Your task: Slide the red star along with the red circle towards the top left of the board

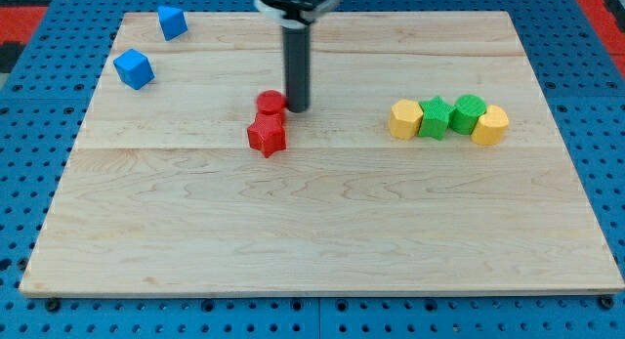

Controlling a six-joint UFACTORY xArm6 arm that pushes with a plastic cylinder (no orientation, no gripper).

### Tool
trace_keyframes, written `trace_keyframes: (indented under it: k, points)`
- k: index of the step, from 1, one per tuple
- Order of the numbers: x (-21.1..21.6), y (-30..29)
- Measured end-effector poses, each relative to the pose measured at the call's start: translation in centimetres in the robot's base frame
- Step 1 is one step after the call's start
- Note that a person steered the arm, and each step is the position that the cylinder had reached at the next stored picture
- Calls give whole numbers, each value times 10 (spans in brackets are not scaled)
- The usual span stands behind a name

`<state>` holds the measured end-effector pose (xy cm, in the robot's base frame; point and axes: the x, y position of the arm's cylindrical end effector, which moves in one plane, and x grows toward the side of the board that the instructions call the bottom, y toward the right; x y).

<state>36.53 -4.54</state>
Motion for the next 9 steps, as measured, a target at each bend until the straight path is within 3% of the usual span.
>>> trace_keyframes:
  k: [1, 2, 3, 4, 5, 9]
  points:
    - [-17, -40]
    - [-7, -3]
    - [47, 45]
    - [92, 32]
    - [82, -4]
    - [-38, -125]
